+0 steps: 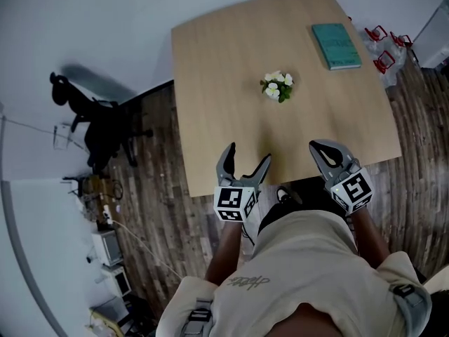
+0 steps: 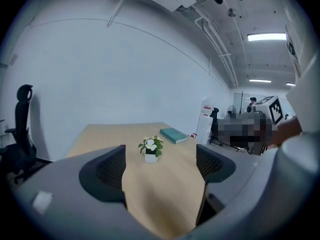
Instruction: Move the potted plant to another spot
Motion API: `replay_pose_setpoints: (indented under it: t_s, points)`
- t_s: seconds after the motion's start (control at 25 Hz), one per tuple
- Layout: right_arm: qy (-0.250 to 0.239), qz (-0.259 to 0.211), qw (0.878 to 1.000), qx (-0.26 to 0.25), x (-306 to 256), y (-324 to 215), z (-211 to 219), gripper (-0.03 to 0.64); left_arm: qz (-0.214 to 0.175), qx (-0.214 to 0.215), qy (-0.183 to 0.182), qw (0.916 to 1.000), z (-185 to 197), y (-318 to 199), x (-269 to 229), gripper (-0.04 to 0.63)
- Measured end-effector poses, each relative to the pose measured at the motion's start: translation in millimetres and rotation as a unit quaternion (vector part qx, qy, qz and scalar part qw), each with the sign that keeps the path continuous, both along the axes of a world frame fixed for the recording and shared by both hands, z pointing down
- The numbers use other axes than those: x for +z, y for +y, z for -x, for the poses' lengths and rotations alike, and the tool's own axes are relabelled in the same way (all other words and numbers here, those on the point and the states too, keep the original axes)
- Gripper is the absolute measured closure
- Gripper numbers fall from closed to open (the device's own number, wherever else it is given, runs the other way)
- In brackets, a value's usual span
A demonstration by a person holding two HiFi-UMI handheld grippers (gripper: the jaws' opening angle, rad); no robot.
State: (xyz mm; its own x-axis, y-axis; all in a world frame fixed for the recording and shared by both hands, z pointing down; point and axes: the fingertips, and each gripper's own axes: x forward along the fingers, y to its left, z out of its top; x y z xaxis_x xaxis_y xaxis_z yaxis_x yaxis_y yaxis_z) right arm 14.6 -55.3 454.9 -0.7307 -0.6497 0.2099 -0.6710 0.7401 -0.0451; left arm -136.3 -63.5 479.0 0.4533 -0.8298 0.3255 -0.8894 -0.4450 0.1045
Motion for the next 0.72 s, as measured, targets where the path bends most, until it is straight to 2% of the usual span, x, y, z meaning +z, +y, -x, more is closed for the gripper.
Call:
replay_pose_setpoints:
  t_s: [0.24, 0.4, 0.52, 0.64, 0.72]
  points:
    - [-0.015, 0.024, 1.000, 0.003, 15, -47, -24, 0.614, 0.021, -0.001, -0.026, 0.9994, -20, -40, 5, 0.141]
    - [-0.019, 0.017, 1.000, -0.004, 18, -91, -31, 0.614, 0.032, -0.008, -0.030, 0.9990, -31, -77, 11, 0.141]
    - [-0.033, 0.015, 0.999, -0.009, 18, -116, -33, 0.614, 0.034, -0.009, -0.059, 0.9976, -40, -103, 20, 0.141]
    - [-0.039, 0.023, 0.999, -0.014, 25, -134, -38, 0.614, 0.059, 0.006, -0.094, 0.9939, -55, -121, 41, 0.126]
    - [-0.037, 0.031, 0.999, -0.019, 33, -143, -43, 0.613, 0.076, 0.010, -0.095, 0.9925, -64, -132, 54, 0.120]
